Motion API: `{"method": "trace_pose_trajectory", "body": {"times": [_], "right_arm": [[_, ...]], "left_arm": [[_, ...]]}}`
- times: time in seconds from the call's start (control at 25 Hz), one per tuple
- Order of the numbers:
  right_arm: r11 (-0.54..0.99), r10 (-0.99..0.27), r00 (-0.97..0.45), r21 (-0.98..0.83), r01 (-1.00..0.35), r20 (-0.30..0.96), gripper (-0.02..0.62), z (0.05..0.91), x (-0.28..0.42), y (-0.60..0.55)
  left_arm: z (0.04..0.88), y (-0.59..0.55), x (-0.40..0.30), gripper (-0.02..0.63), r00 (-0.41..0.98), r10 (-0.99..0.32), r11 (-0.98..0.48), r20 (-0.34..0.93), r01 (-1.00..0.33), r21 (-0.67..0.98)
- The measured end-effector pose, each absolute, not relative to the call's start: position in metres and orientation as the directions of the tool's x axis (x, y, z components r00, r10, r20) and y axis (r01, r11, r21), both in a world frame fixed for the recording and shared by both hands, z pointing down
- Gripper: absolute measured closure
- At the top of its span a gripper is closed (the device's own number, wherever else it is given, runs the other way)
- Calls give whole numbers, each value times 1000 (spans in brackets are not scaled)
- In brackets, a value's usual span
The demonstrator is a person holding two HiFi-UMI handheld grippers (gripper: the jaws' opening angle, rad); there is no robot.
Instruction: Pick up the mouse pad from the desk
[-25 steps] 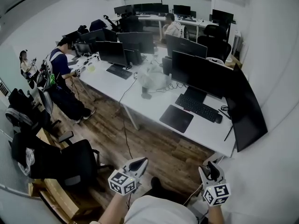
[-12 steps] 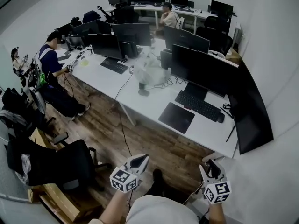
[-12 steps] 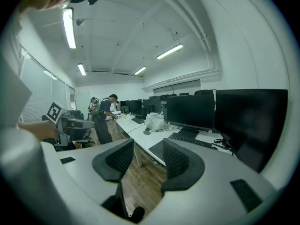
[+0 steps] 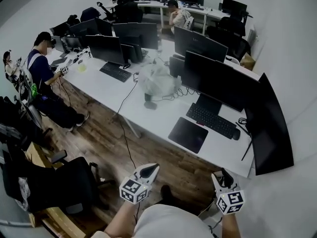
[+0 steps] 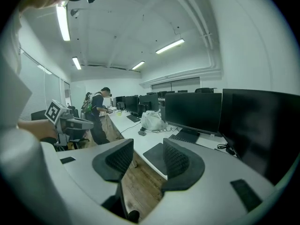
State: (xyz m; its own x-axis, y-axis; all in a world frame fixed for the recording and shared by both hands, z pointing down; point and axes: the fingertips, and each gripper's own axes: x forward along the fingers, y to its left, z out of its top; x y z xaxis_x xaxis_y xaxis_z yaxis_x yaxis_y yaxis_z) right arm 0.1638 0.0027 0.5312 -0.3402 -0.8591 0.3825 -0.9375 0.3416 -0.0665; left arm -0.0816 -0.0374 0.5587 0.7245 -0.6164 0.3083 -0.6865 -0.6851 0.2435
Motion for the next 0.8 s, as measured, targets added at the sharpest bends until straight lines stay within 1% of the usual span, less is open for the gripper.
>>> {"method": "trace_pose_trajectory", "body": {"times": [0.4, 0.8], "right_arm": [[301, -861, -289, -38, -953, 418, 383, 539, 143, -58], [295, -840, -282, -46, -954, 464, 376, 561, 144, -107]], "left_arm": [[572, -104, -98, 591, 761, -567, -725, 315, -643, 248], [587, -144, -95, 591, 754, -576, -698, 316, -655, 289]]}}
